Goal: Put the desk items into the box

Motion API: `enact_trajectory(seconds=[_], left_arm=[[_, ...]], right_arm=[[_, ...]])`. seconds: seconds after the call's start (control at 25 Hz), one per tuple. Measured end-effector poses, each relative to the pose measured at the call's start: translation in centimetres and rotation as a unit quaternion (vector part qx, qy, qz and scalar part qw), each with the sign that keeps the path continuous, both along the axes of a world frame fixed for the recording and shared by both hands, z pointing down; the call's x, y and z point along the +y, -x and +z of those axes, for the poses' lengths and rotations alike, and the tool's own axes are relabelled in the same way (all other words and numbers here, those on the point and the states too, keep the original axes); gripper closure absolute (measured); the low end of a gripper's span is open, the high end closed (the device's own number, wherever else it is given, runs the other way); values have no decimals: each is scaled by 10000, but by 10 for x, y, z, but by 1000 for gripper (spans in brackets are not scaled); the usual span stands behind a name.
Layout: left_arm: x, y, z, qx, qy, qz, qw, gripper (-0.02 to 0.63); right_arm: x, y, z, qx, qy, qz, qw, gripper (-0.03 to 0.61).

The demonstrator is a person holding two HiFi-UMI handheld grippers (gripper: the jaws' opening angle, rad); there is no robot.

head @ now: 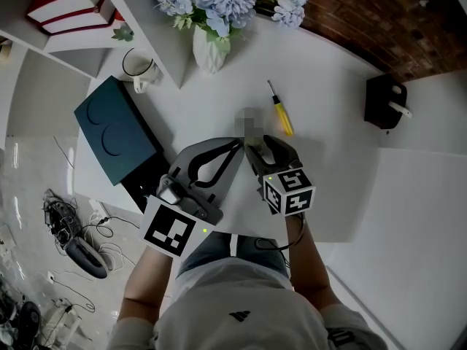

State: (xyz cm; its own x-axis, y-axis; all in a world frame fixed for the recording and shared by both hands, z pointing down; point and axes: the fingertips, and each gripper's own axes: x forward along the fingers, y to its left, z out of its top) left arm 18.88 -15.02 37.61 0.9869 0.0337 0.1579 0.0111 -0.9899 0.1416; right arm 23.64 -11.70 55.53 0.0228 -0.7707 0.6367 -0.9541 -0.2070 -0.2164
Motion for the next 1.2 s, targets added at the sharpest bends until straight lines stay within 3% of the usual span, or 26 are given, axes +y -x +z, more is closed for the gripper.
enact_trajectory(seconds=[0.4, 0.76, 1.2], left_arm=[[-3, 1, 4, -20, 5, 5, 10000, 600], [-5, 3, 4, -27, 35, -11, 10000, 601], [-11, 6, 3, 24, 151, -105, 9998, 601]], right_arm=[[-6, 7, 16, 238, 345, -20, 9991, 352], [-17, 14, 21, -66, 468, 95, 9988, 330], [-26, 24, 21, -12, 591, 119, 9982, 313]])
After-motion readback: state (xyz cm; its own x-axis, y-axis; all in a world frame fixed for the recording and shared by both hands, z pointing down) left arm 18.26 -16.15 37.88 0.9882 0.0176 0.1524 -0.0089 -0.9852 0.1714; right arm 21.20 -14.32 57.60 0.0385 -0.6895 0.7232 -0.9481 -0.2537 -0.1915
